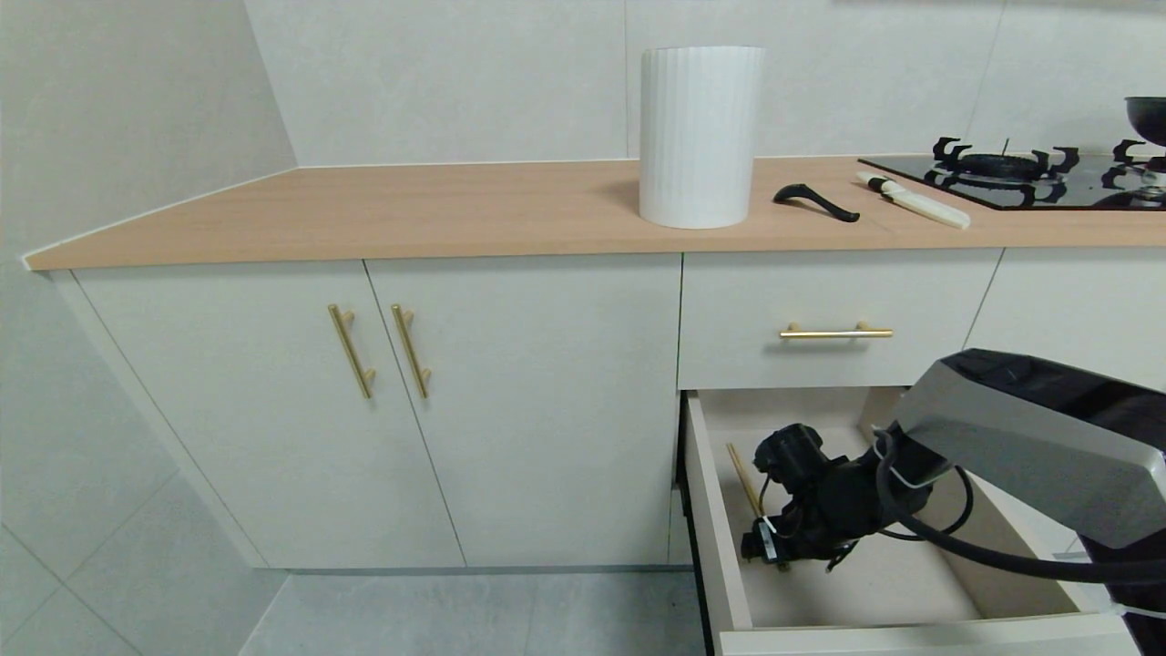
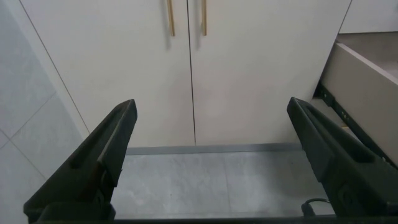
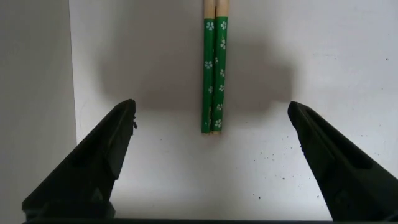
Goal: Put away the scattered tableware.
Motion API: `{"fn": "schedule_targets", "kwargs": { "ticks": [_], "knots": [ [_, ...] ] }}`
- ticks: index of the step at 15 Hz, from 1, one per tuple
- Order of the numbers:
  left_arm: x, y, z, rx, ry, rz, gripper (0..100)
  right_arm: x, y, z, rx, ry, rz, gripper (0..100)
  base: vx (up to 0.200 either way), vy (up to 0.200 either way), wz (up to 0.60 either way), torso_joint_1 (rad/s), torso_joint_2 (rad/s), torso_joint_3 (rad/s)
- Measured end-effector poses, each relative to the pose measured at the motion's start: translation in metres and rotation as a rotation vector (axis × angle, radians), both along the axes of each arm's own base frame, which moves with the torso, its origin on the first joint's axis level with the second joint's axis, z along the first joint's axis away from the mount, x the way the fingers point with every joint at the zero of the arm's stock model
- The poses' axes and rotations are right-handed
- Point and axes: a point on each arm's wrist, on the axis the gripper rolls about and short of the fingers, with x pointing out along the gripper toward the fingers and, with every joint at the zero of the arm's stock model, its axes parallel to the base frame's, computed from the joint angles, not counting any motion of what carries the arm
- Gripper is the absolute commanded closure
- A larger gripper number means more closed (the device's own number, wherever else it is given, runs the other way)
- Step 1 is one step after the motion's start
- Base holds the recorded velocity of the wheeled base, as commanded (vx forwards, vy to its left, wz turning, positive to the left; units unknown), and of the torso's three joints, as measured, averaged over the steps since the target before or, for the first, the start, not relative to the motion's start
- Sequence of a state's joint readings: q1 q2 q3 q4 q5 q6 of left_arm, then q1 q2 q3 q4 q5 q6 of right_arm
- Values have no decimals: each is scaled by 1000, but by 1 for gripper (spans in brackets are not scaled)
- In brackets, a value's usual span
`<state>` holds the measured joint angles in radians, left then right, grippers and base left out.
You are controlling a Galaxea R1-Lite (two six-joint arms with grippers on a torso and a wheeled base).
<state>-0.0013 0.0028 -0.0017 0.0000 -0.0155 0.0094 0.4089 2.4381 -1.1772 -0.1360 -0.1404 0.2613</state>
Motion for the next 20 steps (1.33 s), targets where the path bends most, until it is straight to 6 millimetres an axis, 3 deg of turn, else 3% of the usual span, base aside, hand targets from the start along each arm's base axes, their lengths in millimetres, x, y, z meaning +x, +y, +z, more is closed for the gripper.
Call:
{"fn": "schedule_targets", "kwargs": {
  "ticks": [4, 12, 20],
  "knots": [
    [0, 0, 0, 0, 0, -1, 0, -1, -1, 17, 24, -26, -15, 0, 0, 0, 0, 0, 0, 0],
    [0, 0, 0, 0, 0, -1, 0, -43, -23, 141, 93, -196, -5, 0, 0, 0, 0, 0, 0, 0],
    [0, 0, 0, 0, 0, -1, 0, -55, -38, 180, 107, -305, -5, 0, 0, 0, 0, 0, 0, 0]
  ]
}}
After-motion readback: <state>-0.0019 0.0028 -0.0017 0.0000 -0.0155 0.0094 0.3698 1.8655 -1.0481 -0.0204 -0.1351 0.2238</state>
